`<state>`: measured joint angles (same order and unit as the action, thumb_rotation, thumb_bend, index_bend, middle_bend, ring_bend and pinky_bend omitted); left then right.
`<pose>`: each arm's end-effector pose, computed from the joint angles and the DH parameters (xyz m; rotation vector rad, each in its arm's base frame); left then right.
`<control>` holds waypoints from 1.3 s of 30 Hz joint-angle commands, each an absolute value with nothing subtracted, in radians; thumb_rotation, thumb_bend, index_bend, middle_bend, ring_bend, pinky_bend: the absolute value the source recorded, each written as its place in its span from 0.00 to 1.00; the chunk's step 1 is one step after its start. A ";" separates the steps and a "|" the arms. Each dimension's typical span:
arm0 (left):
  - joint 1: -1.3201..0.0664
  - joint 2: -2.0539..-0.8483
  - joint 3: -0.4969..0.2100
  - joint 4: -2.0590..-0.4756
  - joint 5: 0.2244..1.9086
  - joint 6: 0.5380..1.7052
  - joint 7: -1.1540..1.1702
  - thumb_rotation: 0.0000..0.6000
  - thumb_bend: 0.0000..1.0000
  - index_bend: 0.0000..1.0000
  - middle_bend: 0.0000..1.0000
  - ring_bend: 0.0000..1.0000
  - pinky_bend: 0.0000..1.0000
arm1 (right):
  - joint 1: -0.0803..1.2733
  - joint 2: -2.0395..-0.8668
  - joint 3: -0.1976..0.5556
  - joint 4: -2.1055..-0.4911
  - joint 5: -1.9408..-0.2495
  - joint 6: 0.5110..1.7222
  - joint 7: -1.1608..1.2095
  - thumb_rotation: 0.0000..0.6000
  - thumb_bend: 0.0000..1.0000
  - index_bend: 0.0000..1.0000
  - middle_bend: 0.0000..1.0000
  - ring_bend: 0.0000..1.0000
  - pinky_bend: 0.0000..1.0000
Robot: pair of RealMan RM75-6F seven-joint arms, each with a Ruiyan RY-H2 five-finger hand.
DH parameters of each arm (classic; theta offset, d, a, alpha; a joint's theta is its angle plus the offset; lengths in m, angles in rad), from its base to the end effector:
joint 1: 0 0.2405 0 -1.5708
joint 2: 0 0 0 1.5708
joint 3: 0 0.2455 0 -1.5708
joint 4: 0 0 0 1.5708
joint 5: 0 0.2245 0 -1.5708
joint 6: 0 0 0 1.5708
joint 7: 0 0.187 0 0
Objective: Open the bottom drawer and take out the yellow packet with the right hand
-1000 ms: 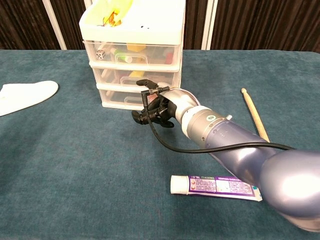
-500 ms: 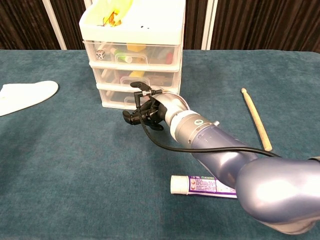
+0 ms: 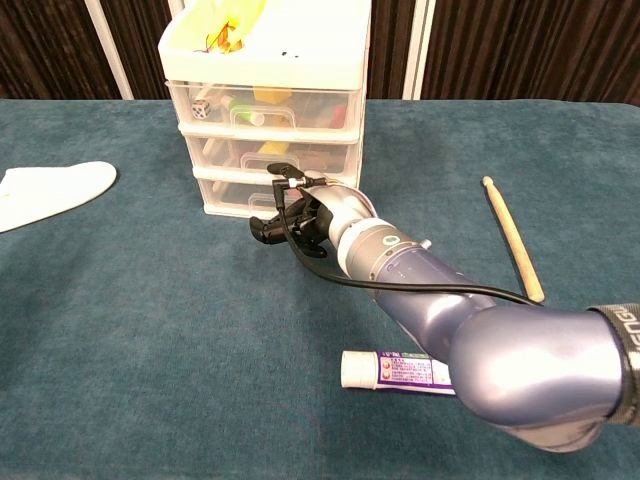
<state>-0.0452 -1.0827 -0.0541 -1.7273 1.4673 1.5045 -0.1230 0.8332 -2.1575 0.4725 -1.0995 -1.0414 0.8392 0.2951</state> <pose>-0.2980 0.2118 0.1471 -1.2515 -1.0733 -1.0298 -0.0159 -0.3656 -0.1796 1.3316 -1.9975 1.4486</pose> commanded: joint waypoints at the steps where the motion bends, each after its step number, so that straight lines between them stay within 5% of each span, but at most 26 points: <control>1: -0.045 -1.083 -0.054 -1.727 1.467 1.504 -0.122 1.00 0.51 0.03 0.00 0.00 0.00 | 0.838 -2.157 0.474 -1.093 -1.046 0.835 0.299 1.00 0.53 0.00 0.94 0.92 0.97; 39: -0.046 -1.083 -0.055 -1.730 1.458 1.500 -0.120 1.00 0.51 0.03 0.00 0.00 0.00 | 0.905 -2.184 0.496 -1.011 -1.053 0.783 0.315 1.00 0.54 0.00 0.94 0.93 0.97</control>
